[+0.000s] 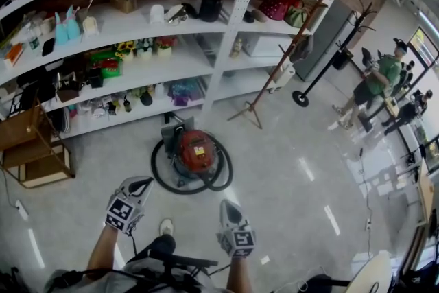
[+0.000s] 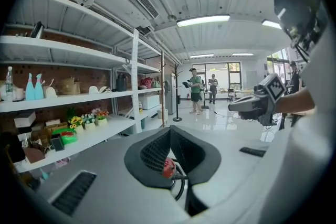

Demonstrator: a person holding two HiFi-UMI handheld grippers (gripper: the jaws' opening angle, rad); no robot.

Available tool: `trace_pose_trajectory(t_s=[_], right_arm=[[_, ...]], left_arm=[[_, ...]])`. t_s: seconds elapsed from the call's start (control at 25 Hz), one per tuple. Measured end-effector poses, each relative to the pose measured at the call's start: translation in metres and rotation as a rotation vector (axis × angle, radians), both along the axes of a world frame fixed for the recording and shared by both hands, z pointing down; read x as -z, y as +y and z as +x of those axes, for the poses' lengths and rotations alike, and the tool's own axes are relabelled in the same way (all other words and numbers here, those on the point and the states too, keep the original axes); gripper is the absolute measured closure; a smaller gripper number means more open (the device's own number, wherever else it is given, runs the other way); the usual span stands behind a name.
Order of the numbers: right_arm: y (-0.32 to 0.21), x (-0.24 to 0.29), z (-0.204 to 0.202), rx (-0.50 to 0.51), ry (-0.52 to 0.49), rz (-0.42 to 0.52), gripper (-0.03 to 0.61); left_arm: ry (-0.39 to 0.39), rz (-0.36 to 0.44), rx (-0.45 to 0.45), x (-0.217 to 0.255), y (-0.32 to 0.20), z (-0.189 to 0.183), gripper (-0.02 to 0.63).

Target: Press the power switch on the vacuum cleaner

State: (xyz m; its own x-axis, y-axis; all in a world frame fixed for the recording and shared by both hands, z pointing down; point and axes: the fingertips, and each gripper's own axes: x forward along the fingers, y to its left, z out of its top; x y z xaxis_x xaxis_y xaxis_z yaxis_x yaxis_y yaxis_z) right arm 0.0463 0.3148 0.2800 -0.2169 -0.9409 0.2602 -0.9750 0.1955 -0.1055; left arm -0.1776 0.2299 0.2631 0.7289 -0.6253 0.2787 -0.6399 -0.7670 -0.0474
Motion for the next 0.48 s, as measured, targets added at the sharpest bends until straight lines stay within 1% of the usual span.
trace_pose_trajectory(t_s=[0.16, 0.48], right_arm=[[-0.038, -0.002, 0.002, -0.013, 0.006, -0.008, 0.568], [-0.103, -0.009, 0.011, -0.025, 0.046, -0.038, 0.567]], left_arm=[[-0.033, -0.003, -0.019, -0.008, -0.037, 0.003, 0.609], [-0.054, -0.037, -0.054, -0.027, -0.091, 0.009, 0.609]])
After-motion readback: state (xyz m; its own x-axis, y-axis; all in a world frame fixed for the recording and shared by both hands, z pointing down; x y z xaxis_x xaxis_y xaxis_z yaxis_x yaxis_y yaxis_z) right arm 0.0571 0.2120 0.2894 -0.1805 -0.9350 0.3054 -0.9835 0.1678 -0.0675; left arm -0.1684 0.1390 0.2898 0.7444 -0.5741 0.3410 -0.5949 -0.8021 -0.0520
